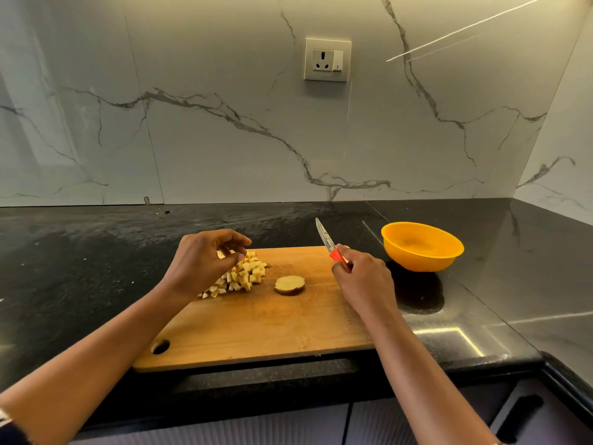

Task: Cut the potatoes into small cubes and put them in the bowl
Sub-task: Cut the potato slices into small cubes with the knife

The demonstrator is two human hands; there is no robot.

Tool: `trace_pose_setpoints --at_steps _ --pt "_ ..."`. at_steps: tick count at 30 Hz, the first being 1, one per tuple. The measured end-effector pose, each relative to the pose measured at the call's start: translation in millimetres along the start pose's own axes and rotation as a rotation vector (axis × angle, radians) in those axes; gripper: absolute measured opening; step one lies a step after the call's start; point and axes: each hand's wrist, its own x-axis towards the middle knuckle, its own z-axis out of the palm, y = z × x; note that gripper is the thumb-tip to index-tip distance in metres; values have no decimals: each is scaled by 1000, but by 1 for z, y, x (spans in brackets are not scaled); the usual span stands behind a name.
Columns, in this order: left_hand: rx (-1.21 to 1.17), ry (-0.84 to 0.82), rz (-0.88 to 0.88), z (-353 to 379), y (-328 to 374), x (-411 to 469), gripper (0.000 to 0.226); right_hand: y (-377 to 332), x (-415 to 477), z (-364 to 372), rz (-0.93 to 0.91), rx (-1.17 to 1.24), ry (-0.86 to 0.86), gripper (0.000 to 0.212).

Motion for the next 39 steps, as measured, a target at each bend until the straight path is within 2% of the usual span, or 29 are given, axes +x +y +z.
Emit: trace_pose_setpoints --at_steps 11,14,17,20,24,28,34,39 --pt "-10 57 -24 1 2 -1 19 -1 0 0 4 1 1 43" --pt "104 22 199 6 8 -3 25 -4 -1 1 0 -8 -2 43" --pt "207 -180 434 20 11 -6 33 -8 -5 -3 -17 -59 8 43" --pt "286 -256 518 29 8 -3 36 -13 -20 -11 -61 -164 -8 43" --pt "244 -367 406 29 4 4 36 -16 -53 -27 -56 -201 -123 42" --pt "181 -421 296 30 8 12 34 -21 -74 -30 -105 -212 -155 46" --pt "143 -413 302 33 9 5 28 -33 -86 -16 -178 -238 -149 48" --pt "173 -405 312 32 13 4 32 -31 -82 -18 -160 -271 -114 47"
